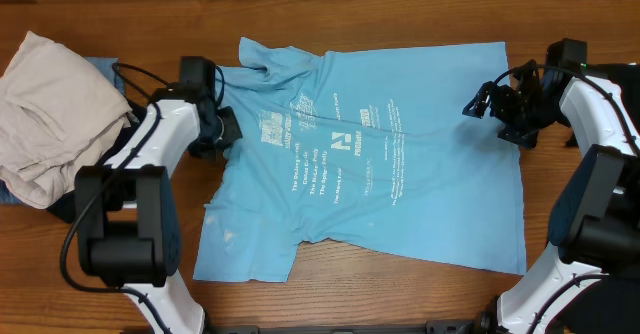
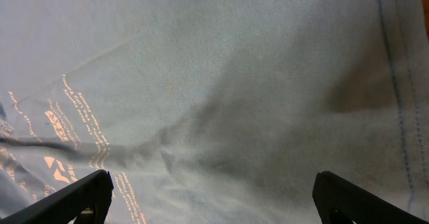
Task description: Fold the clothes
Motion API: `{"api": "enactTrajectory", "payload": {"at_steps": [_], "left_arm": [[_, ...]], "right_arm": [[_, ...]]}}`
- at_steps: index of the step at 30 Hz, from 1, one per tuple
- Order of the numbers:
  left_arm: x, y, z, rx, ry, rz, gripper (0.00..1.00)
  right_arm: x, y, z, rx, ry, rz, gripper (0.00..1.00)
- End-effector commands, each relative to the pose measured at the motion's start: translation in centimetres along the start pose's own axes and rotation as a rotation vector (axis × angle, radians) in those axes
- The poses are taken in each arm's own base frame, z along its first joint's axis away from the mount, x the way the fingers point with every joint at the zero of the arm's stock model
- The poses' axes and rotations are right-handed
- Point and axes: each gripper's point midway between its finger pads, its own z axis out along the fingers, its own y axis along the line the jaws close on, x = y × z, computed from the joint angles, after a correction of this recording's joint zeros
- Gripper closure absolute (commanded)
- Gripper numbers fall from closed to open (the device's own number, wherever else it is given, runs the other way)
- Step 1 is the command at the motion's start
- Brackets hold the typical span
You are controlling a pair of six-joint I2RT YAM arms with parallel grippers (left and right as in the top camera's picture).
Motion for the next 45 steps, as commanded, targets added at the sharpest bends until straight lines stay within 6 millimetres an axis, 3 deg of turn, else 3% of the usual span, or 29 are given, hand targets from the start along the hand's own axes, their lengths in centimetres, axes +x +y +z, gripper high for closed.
{"api": "enactTrajectory", "payload": {"at_steps": [1,10,15,18,27,30,32,34,36,39,40,43,45], "left_arm": [[1.5,-0.8,2.1,-0.003,0.056,0.024,0.96],[1.7,-0.6,2.2,-0.017,0.067,0.025,0.96],[2.1,2.8,2.4,-0.182,0.071,0.043,0.96],[2.3,4.4,2.4,-0.205,0.087,0.006,0.96],[1.5,11.5,1.8,-0.239,0.129,-0.139,0.96],[1.3,12.6,1.7,-0.235,0.134,-0.135,0.95],[0.9,12.4,1.3,-0.231,0.124,-0.117,0.88],[-0.5,11.3,-0.4,-0.209,0.087,-0.106,0.78],[-3.1,9.2,-3.8,-0.151,0.017,-0.091,0.69],[-6.5,5.7,-10.1,-0.073,-0.113,-0.055,0.59],[-7.4,3.9,-13.3,-0.045,-0.167,-0.027,0.55],[-8.0,0.8,-18.6,0.001,-0.241,0.03,0.41],[-6.4,-1.2,-20.4,0.037,-0.206,0.061,0.41]], "right_arm": [[-0.7,0.9,-1.2,-0.015,-0.038,-0.017,0.0],[-0.7,0.9,-1.2,-0.015,-0.038,-0.017,0.0],[-0.7,0.9,-1.2,-0.015,-0.038,-0.017,0.0],[-0.7,0.9,-1.2,-0.015,-0.038,-0.017,0.0],[-0.7,0.9,-1.2,-0.015,-0.038,-0.017,0.0],[-0.7,0.9,-1.2,-0.015,-0.038,-0.017,0.0],[-0.7,0.9,-1.2,-0.015,-0.038,-0.017,0.0],[-0.7,0.9,-1.2,-0.015,-0.038,-0.017,0.0],[-0.7,0.9,-1.2,-0.015,-0.038,-0.017,0.0],[-0.7,0.9,-1.2,-0.015,-0.038,-0.017,0.0],[-0.7,0.9,-1.2,-0.015,-0.038,-0.017,0.0],[-0.7,0.9,-1.2,-0.015,-0.038,-0.017,0.0],[-0.7,0.9,-1.2,-0.015,-0.038,-0.017,0.0]]}}
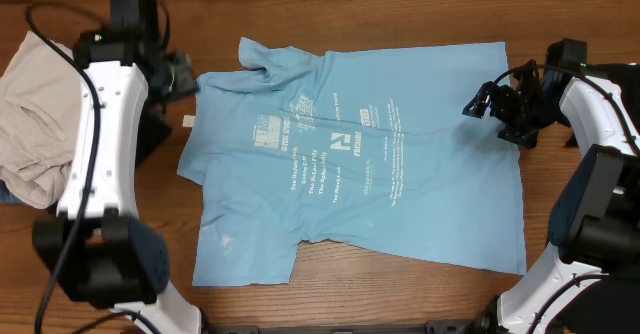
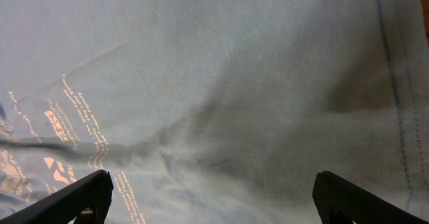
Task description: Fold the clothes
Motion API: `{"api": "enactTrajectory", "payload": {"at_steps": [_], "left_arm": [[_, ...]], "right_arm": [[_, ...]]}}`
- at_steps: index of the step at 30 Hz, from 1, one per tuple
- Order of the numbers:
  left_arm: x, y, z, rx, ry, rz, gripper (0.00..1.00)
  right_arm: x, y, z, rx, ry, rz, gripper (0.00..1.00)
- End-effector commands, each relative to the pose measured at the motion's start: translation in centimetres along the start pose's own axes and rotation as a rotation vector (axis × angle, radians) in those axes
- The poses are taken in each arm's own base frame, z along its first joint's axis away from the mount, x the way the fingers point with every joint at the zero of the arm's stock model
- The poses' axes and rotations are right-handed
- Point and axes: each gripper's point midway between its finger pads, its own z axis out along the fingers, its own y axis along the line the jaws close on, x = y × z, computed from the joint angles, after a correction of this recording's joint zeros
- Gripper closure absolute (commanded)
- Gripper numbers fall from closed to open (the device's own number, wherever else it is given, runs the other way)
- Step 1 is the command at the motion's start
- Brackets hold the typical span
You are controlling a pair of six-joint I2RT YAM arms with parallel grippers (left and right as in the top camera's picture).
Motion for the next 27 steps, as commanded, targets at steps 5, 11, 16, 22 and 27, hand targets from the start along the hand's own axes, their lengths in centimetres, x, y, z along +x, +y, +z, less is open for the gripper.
{"api": "enactTrajectory", "payload": {"at_steps": [5,11,16,22,27], "left_arm": [[3.6,-3.9,-4.9,0.071,0.075,0.011,0.42],[0.4,-8.6,-2.6,0.19,-0.036,0.103,0.32],[-2.2,-10.4,4.2,0.193,-0.062,0.142,0.43],[-0.7,-10.2,13.4,0.139,0.051,0.151,0.96],[2.1,-9.6,18.5,0.101,0.158,0.21,0.96]], "right_arm": [[-0.7,0.9,-1.2,-0.015,-0.039,-0.017,0.0],[-0.7,0.9,-1.2,-0.015,-0.039,-0.017,0.0],[-0.7,0.9,-1.2,-0.015,-0.039,-0.017,0.0],[-0.7,0.9,-1.2,-0.015,-0.039,-0.017,0.0],[-0.7,0.9,-1.2,-0.015,-0.039,-0.017,0.0]]}}
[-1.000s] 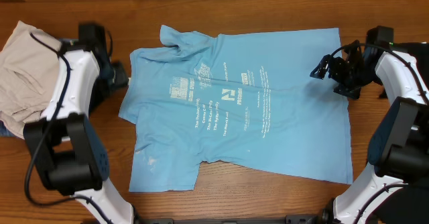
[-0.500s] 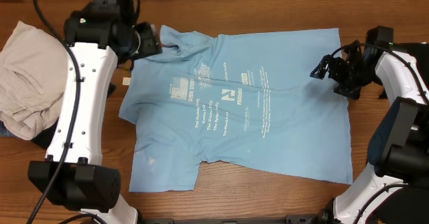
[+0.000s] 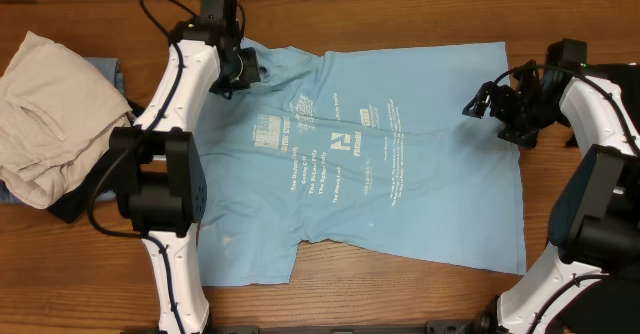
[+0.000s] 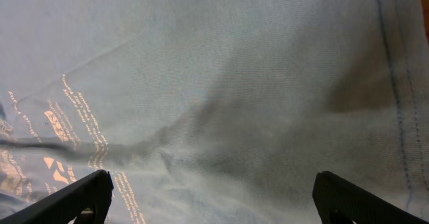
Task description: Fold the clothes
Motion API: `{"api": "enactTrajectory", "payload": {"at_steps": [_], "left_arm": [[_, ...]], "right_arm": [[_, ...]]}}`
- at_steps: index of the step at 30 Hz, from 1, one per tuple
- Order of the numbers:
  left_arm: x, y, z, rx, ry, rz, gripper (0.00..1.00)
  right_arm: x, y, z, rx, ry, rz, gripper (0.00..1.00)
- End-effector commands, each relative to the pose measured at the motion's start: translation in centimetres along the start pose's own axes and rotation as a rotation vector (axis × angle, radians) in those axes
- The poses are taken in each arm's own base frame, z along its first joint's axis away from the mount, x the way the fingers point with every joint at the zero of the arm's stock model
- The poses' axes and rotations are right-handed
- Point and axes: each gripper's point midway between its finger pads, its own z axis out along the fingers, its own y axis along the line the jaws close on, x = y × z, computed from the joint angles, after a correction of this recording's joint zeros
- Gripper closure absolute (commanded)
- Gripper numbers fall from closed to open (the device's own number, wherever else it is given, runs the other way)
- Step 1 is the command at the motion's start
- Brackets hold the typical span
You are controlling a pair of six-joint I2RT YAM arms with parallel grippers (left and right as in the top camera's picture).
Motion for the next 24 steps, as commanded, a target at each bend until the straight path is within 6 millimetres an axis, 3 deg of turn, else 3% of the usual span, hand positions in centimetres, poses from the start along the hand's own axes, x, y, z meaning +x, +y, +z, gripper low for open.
{"api": "enactTrajectory", "payload": {"at_steps": [1,3,6,9,14,17,19,20,22,24], "left_arm": [[1.4,0.7,3.5,-0.025,0.068,0.043,0.96],[2.0,1.1,5.4,-0.034,0.095,0.041,0.96],[2.8,1.4,6.8,-0.044,0.124,0.04,0.96],[5.1,2.0,6.4,-0.07,0.219,0.033,0.96],[10.6,3.2,4.3,-0.121,0.458,-0.016,0.96],[11.9,3.4,3.5,-0.134,0.515,-0.02,0.96],[11.1,3.2,2.6,-0.126,0.486,-0.019,0.96],[9.6,2.6,1.2,-0.11,0.431,-0.016,0.96],[6.0,1.4,-2.0,-0.073,0.298,-0.006,0.94],[1.3,-0.3,-6.7,-0.019,0.107,0.009,0.87]], "right_arm": [[-0.7,0.9,-1.2,-0.015,-0.039,-0.017,0.0],[-0.7,0.9,-1.2,-0.015,-0.039,-0.017,0.0],[-0.7,0.9,-1.2,-0.015,-0.039,-0.017,0.0],[-0.7,0.9,-1.2,-0.015,-0.039,-0.017,0.0],[-0.7,0.9,-1.2,-0.015,-0.039,-0.017,0.0],[-0.7,0.9,-1.2,-0.015,-0.039,-0.017,0.0],[-0.7,0.9,-1.2,-0.015,-0.039,-0.017,0.0],[-0.7,0.9,-1.2,-0.015,-0.039,-0.017,0.0],[-0.7,0.9,-1.2,-0.015,-0.039,-0.017,0.0],[-0.7,0.9,-1.2,-0.015,-0.039,-0.017,0.0]]}}
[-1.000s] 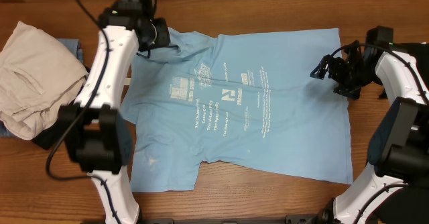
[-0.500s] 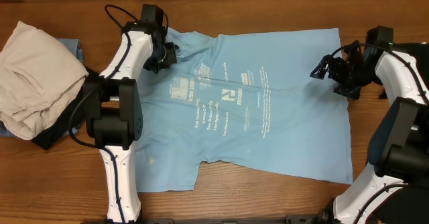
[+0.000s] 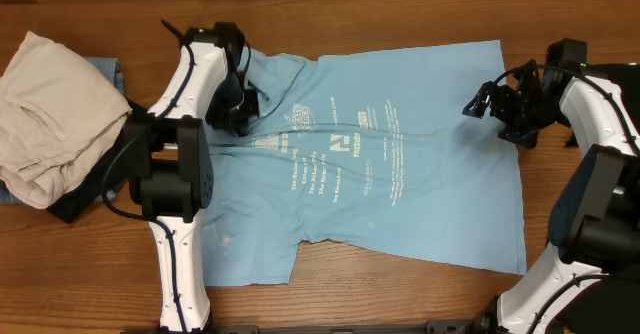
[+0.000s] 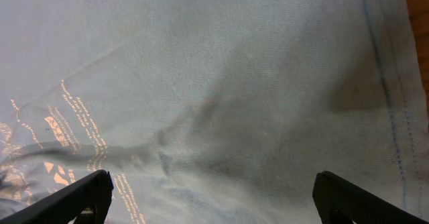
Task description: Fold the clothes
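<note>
A light blue T-shirt (image 3: 380, 164) with white print lies spread on the wooden table, collar end to the left and hem to the right. My left gripper (image 3: 240, 102) sits low on the shirt's upper-left sleeve and shoulder, where the cloth is gathered. Its jaws are hidden under the wrist. My right gripper (image 3: 483, 104) hovers over the shirt near the hem; in the right wrist view it (image 4: 214, 200) is wide open, with only the shirt fabric (image 4: 221, 83) and its stitched hem (image 4: 389, 103) below.
A heap of beige cloth (image 3: 50, 109) lies at the far left over a blue piece and a dark one. Bare wooden table (image 3: 400, 294) runs along the front edge and behind the shirt.
My left gripper has moved from the shirt's back-left sleeve forward onto the shoulder area. The sleeve is now bunched under it, and creases run across the print. The right gripper stays open in place.
My left gripper was first at the shirt's left edge by the lower sleeve. Then the arm stood raised at the back left with the shoulder cloth spread leftward. Later it rested on the back sleeve, and now lies on the shoulder. The right gripper stayed open throughout.
</note>
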Motion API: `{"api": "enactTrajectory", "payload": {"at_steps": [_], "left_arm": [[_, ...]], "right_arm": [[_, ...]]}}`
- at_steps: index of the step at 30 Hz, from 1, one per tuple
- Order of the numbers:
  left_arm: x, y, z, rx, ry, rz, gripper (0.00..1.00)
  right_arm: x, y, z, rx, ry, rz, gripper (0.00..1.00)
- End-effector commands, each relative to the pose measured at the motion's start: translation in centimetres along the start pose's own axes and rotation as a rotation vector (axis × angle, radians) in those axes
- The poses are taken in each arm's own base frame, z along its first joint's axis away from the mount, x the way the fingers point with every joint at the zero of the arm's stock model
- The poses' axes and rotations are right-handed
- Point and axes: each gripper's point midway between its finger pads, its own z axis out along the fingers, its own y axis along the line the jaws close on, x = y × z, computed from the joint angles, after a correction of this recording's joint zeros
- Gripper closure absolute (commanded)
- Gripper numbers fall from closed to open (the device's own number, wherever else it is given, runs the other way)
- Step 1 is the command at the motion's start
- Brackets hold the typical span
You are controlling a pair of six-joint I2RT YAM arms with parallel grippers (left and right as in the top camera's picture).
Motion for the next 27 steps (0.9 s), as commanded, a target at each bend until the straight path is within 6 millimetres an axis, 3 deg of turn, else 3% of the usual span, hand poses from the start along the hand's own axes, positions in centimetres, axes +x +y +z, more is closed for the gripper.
{"api": "enactTrajectory", "payload": {"at_steps": [1,2,3,4,7,11,16,19,24,27], "left_arm": [[-4.4,-2.2,-13.2,0.105,-0.381,0.021,0.85],[-5.5,-2.5,-15.7,0.117,-0.467,0.024,0.85],[-6.2,-2.6,-16.9,0.12,-0.514,0.023,0.86],[-6.9,-2.7,-17.4,0.125,-0.55,0.008,0.86],[-8.2,-2.9,-16.5,0.131,-0.563,-0.002,0.89],[-9.7,-3.2,-11.1,0.13,-0.477,-0.046,0.96],[-10.4,-2.9,-4.8,0.097,-0.374,-0.054,0.96],[-11.4,-2.9,-2.9,0.096,-0.375,-0.054,0.96],[-12.9,-3.3,-1.6,0.108,-0.411,-0.052,0.96],[-13.2,-3.1,1.2,0.096,-0.381,-0.054,0.96]], "right_arm": [[-0.7,0.9,-1.2,-0.015,-0.039,-0.017,0.0],[-0.7,0.9,-1.2,-0.015,-0.039,-0.017,0.0],[-0.7,0.9,-1.2,-0.015,-0.039,-0.017,0.0],[-0.7,0.9,-1.2,-0.015,-0.039,-0.017,0.0],[-0.7,0.9,-1.2,-0.015,-0.039,-0.017,0.0],[-0.7,0.9,-1.2,-0.015,-0.039,-0.017,0.0],[-0.7,0.9,-1.2,-0.015,-0.039,-0.017,0.0],[-0.7,0.9,-1.2,-0.015,-0.039,-0.017,0.0],[-0.7,0.9,-1.2,-0.015,-0.039,-0.017,0.0],[-0.7,0.9,-1.2,-0.015,-0.039,-0.017,0.0]]}}
